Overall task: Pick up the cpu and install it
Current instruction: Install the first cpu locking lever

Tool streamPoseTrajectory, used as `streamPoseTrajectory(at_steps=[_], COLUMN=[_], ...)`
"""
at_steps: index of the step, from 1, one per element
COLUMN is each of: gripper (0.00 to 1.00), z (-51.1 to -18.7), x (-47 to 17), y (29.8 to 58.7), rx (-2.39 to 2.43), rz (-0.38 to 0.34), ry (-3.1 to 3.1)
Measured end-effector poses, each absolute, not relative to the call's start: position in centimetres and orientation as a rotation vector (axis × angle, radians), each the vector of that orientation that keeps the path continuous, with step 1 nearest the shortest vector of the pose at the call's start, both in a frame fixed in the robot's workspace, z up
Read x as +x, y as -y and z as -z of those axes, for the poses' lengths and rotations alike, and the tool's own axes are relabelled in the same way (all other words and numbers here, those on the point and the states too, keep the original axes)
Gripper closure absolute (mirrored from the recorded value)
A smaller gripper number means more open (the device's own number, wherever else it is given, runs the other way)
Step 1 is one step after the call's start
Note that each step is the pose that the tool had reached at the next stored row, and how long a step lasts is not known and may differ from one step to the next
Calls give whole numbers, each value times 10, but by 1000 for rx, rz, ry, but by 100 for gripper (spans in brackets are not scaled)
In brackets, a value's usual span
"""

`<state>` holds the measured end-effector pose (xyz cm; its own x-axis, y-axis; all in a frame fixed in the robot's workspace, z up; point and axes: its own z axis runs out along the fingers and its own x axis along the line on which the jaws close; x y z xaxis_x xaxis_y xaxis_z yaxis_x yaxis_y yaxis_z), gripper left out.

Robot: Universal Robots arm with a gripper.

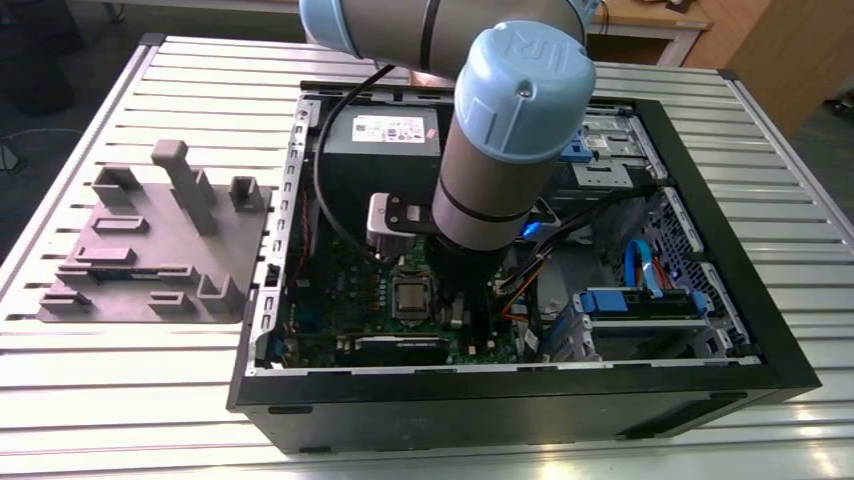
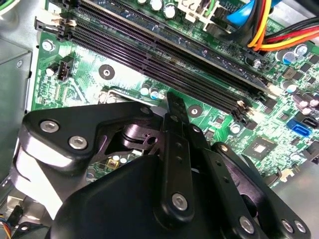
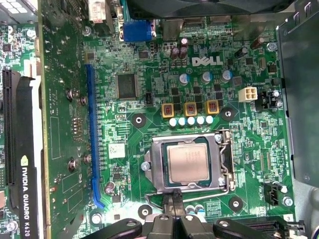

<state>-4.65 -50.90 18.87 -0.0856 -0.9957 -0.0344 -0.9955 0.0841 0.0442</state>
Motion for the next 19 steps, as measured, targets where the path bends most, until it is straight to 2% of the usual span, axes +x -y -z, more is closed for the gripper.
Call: streamPoseTrajectory(at_steps=[9, 19], gripper=[90, 90], z=[-191, -220], x=[-47, -47], y=[509, 509], rx=[2133, 2132], rz=[80, 80], ry=[2309, 2308])
